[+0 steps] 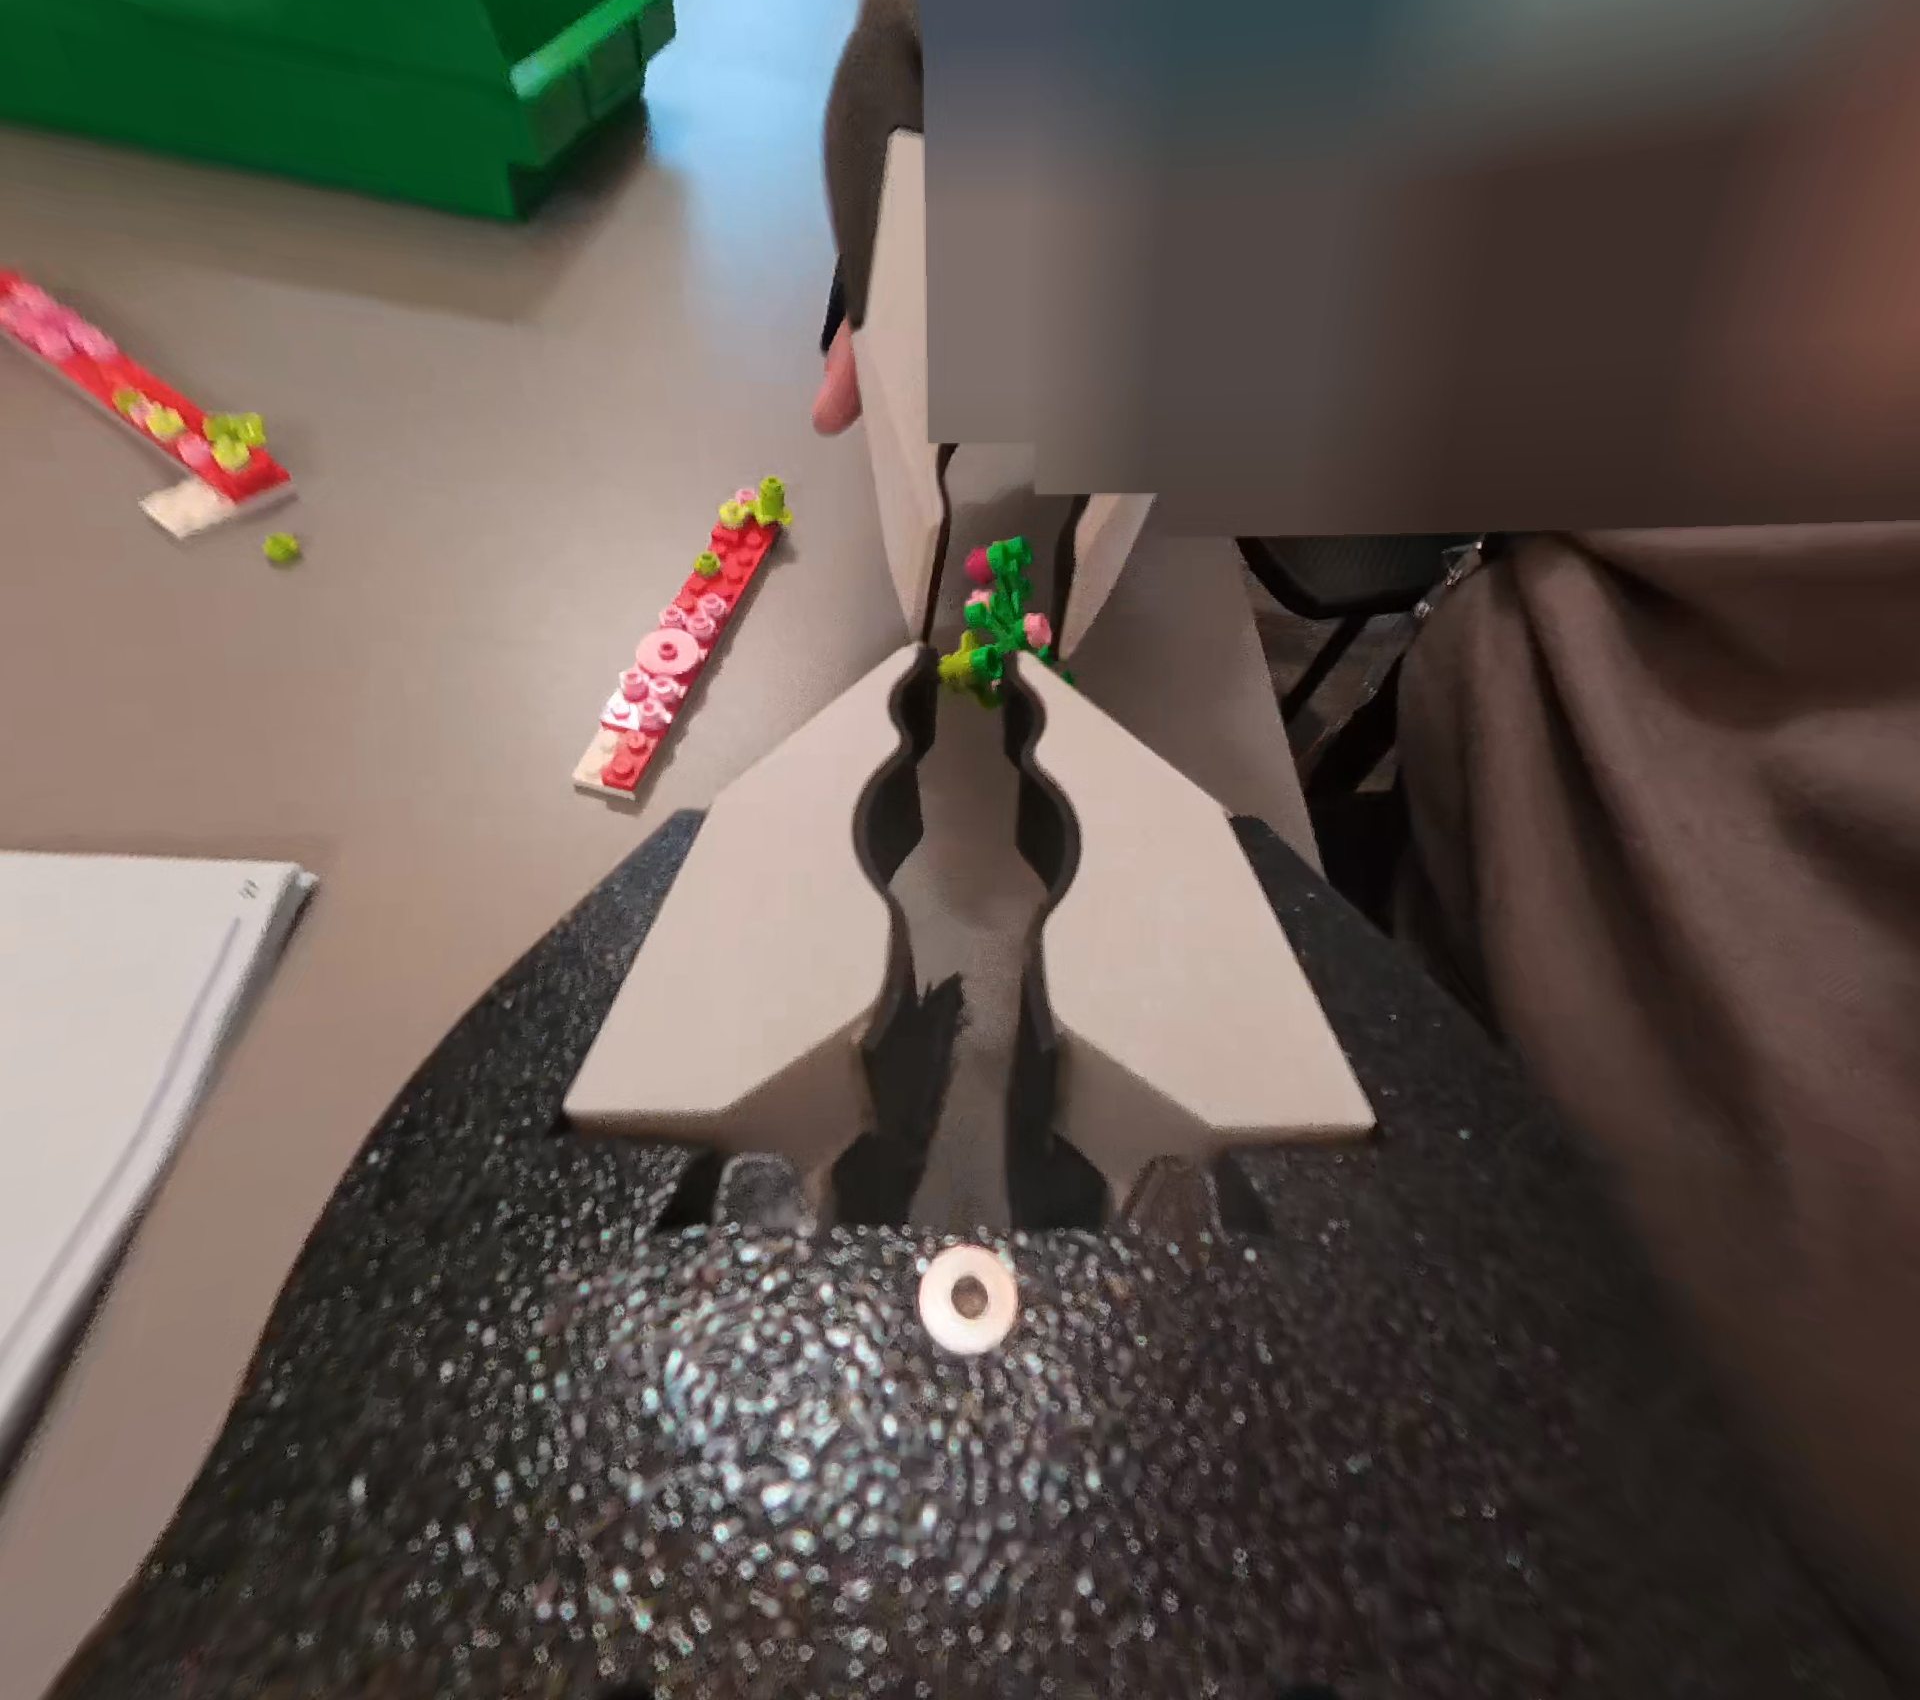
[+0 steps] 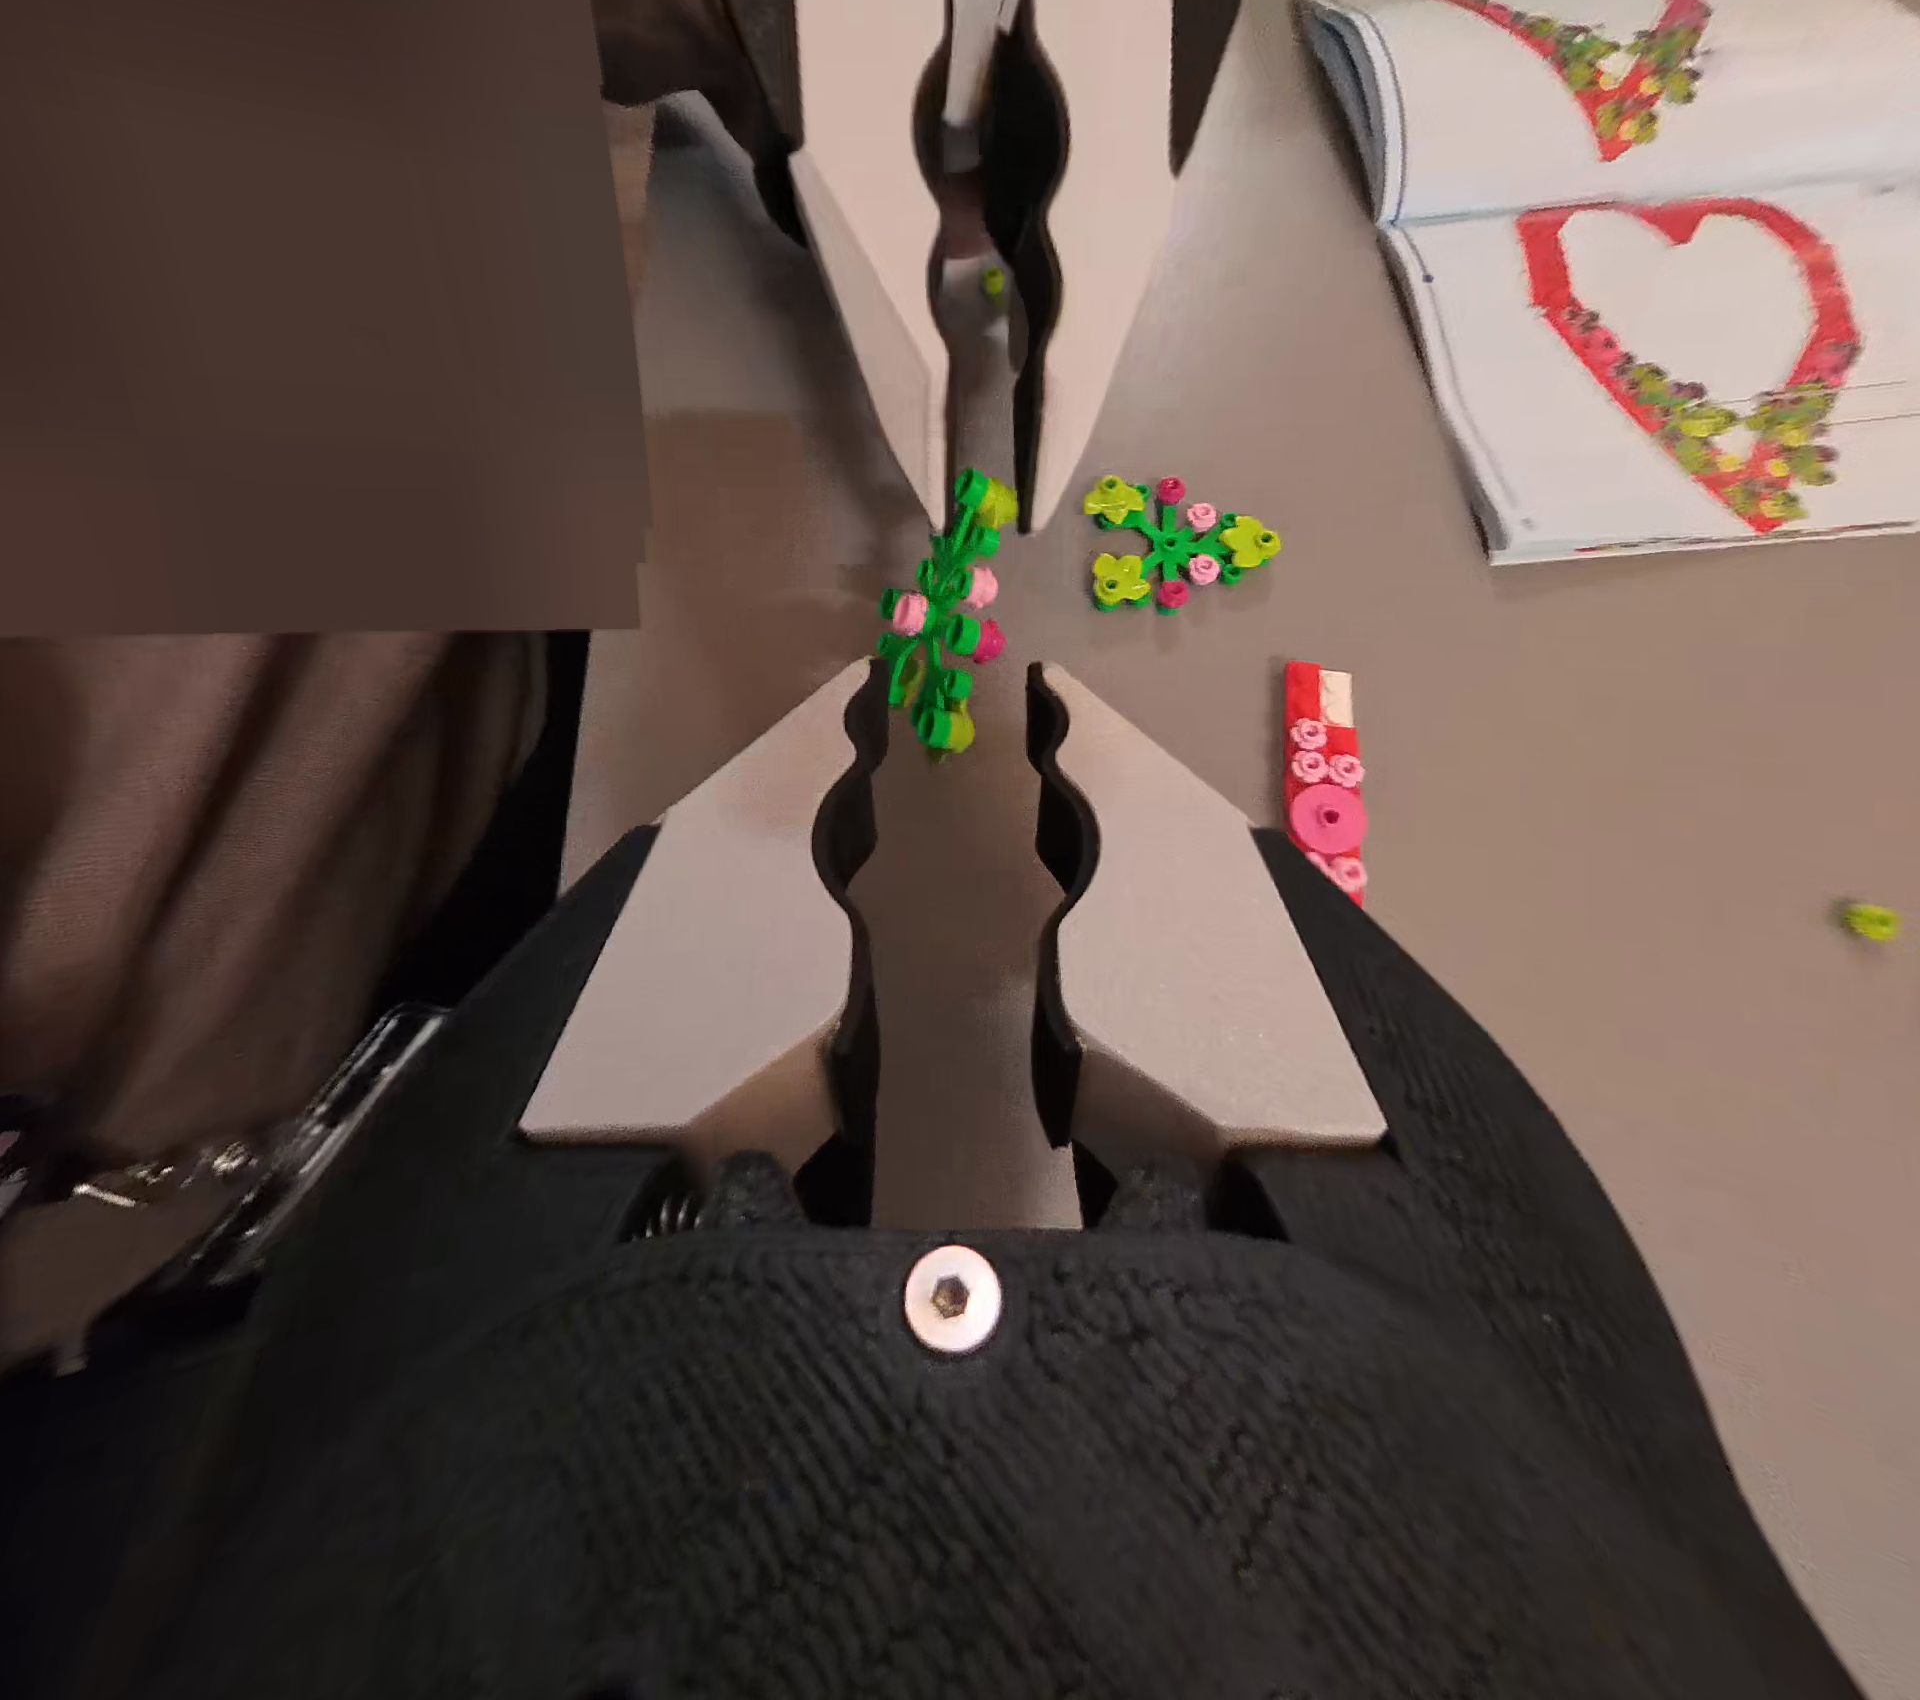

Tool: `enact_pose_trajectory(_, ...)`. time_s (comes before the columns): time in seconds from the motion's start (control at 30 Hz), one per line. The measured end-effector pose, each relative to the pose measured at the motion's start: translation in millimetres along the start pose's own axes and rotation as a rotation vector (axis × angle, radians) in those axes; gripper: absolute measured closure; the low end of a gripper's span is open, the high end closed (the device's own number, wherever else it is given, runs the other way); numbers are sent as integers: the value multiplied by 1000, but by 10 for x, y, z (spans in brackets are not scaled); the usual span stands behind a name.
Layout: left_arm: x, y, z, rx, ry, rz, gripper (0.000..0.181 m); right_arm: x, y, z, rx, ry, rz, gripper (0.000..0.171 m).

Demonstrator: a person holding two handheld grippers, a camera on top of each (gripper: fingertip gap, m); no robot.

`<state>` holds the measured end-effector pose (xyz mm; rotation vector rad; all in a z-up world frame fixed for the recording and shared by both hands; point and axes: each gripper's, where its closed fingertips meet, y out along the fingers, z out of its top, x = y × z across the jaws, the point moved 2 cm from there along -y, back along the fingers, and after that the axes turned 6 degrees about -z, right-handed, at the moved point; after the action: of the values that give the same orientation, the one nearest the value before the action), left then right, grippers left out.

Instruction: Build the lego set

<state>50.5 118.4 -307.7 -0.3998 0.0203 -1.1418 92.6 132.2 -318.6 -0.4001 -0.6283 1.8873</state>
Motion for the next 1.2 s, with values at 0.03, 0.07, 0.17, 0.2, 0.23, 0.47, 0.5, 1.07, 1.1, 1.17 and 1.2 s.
enact_pose_trajectory(0.03, 20, -10, 2, -3, 48, 6, 172, -17, 3, 6, 7, 21, 32, 149)
enact_pose_trajectory(0.07, 29, -20, 6, -5, 85, 16, 172, -35, 3, 16, 14, 40, 61, 153)
enact_pose_trajectory(0.17, 26, -36, -1, -6, 118, 38, 172, -45, -2, 51, 38, 59, 103, 164)
enact_pose_trajectory(0.2, 23, -41, -2, 3, 107, 36, 172, -30, -1, 58, 38, 58, 100, 164)
enact_pose_trajectory(0.23, 21, -52, 4, 19, 93, 37, 171, -9, 2, 63, 37, 52, 90, 164)
enact_pose_trajectory(0.47, -250, -293, -223, -94, 13, 260, 137, 117, 120, -64, -26, -353, -139, 164)
enact_pose_trajectory(0.5, -292, -329, -283, -136, 4, 301, 137, 142, 148, -101, -53, -428, -184, 164)
enact_pose_trajectory(1.07, -337, -341, -611, -312, -104, 429, 132, 229, 285, -302, -312, -931, -302, 159)
enact_pose_trajectory(1.1, -336, -337, -619, -314, -106, 427, 132, 232, 283, -304, -312, -916, -292, 159)
enact_pose_trajectory(1.17, -334, -327, -623, -315, -109, 425, 133, 240, 275, -302, -314, -863, -271, 157)
enact_pose_trajectory(1.2, -333, -323, -624, -316, -109, 423, 133, 239, 271, -295, -308, -824, -254, 154)
